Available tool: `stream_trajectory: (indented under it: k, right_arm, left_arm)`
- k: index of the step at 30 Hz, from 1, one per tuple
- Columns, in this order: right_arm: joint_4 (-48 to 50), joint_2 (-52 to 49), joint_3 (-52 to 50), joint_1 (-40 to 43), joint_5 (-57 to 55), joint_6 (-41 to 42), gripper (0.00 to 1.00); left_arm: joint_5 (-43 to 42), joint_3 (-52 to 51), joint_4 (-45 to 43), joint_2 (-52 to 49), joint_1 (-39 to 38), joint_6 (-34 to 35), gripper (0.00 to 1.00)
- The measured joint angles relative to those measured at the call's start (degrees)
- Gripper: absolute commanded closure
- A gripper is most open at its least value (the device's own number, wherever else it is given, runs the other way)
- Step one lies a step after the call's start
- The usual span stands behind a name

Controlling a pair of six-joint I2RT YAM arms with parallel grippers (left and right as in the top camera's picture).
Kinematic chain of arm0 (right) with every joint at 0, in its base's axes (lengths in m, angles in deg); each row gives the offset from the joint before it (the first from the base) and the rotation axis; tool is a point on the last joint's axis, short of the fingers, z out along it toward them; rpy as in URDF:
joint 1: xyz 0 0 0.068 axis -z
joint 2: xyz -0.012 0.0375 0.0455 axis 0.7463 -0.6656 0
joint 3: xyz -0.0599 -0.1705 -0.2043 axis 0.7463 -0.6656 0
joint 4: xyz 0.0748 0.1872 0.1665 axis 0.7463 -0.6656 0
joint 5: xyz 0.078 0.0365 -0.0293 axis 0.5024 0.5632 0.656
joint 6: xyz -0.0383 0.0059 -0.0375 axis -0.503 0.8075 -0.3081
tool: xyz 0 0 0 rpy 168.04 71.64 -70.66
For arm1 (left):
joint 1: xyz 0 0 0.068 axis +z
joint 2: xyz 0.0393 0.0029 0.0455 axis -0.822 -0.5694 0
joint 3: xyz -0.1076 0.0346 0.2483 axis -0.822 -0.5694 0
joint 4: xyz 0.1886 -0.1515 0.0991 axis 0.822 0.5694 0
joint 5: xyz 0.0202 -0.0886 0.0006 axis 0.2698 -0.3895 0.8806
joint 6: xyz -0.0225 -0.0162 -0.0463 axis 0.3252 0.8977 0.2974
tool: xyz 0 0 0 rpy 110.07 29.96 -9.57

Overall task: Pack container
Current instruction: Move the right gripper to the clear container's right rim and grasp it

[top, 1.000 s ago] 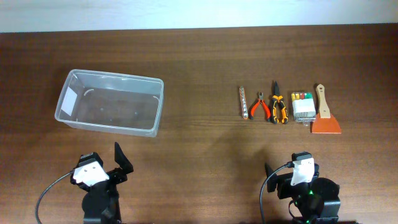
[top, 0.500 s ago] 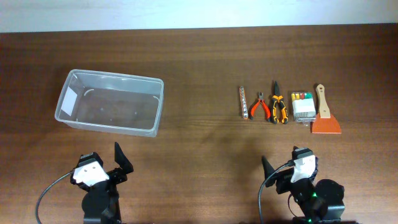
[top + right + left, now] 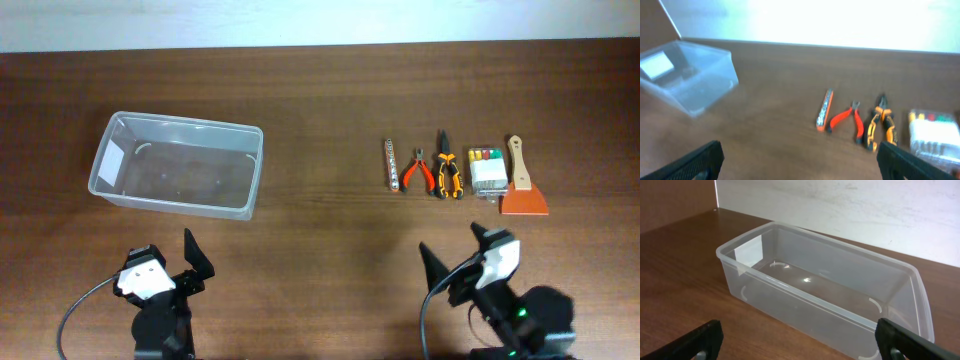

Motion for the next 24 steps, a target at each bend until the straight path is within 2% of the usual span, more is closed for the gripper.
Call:
stream_trajectory:
  k: [5, 9, 15, 18, 22, 24]
  right_arm:
    - [-11.5, -21.6, 21.5, 0.0, -1.9, 0.4, 0.02]
    - [-28.9, -44.2, 47.3, -0.7, -2.8, 0.5, 0.02]
    - [-44.2, -70.1, 80.9, -5.0, -1.3, 1.5, 0.01]
    - [-46.7, -78.6, 88.8, -7.0, 0.8, 2.6, 0.02]
    - [-44.5, -87.4, 92.1, -10.8, -0.4, 5.9, 0.01]
    - [-43.4, -90.8, 92.2, -13.8, -3.8, 8.3, 0.07]
  left_arm:
    - [0.0, 0.0, 0.0, 0.0, 0.0, 0.0, 0.01]
    - [0.0, 0.0, 0.0, 0.0, 0.0, 0.0, 0.01]
    - [0.0, 0.0, 0.0, 0.0, 0.0, 0.0, 0.01]
    - [0.0, 0.0, 0.0, 0.0, 0.0, 0.0, 0.01]
    - [0.0, 0.0, 0.0, 0.0, 0.0, 0.0, 0.01]
    - [0.0, 0.0, 0.0, 0.0, 0.0, 0.0, 0.01]
